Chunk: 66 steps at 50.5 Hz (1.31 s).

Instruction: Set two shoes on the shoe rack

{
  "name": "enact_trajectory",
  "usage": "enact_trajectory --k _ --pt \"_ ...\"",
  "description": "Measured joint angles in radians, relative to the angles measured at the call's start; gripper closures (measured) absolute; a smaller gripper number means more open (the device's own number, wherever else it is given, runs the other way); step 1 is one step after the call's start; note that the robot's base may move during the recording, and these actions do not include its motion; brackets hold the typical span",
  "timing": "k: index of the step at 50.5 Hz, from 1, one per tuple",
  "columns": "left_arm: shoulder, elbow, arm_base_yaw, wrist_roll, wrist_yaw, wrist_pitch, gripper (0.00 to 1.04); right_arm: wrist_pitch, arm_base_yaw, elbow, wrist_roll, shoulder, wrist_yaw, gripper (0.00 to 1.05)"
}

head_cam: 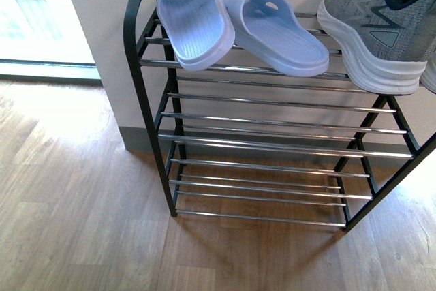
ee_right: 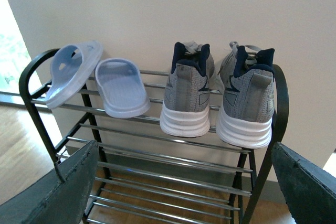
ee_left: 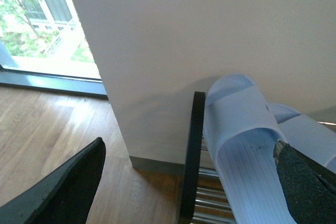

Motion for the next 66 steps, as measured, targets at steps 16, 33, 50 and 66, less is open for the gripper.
enact_trajectory --k 16,33,50,66 --pt "-0.529 -0.489 -0.015 0.055 -0.264 0.181 0.09 0.0 0.0 0.0 0.0 0.0 0.0 0.09" --pt "-0.717 -0.671 0.063 -0.022 -0.286 0.208 0.09 0.0 0.0 0.0 0.0 0.0 0.0 0.09" --pt "-0.85 -0.814 0.203 0.128 0.218 0.277 0.48 0.0 0.0 0.0 0.0 0.0 0.0 0.09" --pt "-1.029 -0.959 0.321 0.153 0.336 0.243 1.04 0.0 0.0 0.0 0.0 0.0 0.0 0.09"
